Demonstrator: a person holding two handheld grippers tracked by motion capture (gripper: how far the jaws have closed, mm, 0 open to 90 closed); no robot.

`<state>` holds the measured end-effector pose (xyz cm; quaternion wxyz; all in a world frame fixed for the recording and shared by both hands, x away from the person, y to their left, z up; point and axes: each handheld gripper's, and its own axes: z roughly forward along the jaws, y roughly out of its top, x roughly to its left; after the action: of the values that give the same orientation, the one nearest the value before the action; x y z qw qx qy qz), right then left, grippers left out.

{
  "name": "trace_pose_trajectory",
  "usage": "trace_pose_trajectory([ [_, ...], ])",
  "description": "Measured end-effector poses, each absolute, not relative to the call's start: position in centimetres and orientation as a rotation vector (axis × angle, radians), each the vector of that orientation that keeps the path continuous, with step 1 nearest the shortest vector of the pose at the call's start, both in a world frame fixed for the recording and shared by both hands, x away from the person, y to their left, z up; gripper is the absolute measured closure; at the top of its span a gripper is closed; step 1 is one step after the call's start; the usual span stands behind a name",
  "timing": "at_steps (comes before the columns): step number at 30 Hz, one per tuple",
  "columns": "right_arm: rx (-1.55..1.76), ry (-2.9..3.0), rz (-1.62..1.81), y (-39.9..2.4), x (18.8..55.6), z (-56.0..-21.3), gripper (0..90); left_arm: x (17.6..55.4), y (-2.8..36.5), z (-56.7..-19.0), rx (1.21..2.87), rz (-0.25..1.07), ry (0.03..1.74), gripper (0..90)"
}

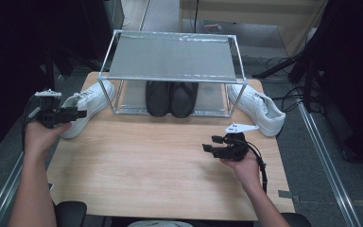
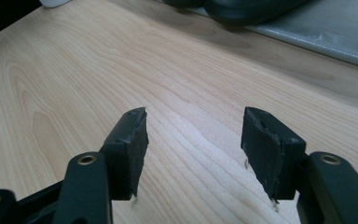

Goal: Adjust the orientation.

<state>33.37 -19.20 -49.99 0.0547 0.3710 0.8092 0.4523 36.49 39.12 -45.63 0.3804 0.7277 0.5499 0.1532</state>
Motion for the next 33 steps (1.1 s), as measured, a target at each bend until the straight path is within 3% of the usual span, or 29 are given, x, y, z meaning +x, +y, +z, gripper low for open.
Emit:
trace_pose_trajectory([
  [11, 1.156, 2.446, 1.345, -19.8, 33.0, -50.2, 42.2, 38.1, 40.0, -46.5, 1.832, 0.467, 1.404, 52.8],
  [29, 1.165, 2.452, 1.326, -19.6, 33.0, -50.6, 42.0, 40.4, 38.5, -48.7, 1.991, 0.455, 1.386, 65.4],
  [33, 1.165, 2.452, 1.327, -19.6, 33.0, -50.6, 41.8, 40.4, 38.7, -48.5, 1.99, 0.456, 1.408, 77.9],
])
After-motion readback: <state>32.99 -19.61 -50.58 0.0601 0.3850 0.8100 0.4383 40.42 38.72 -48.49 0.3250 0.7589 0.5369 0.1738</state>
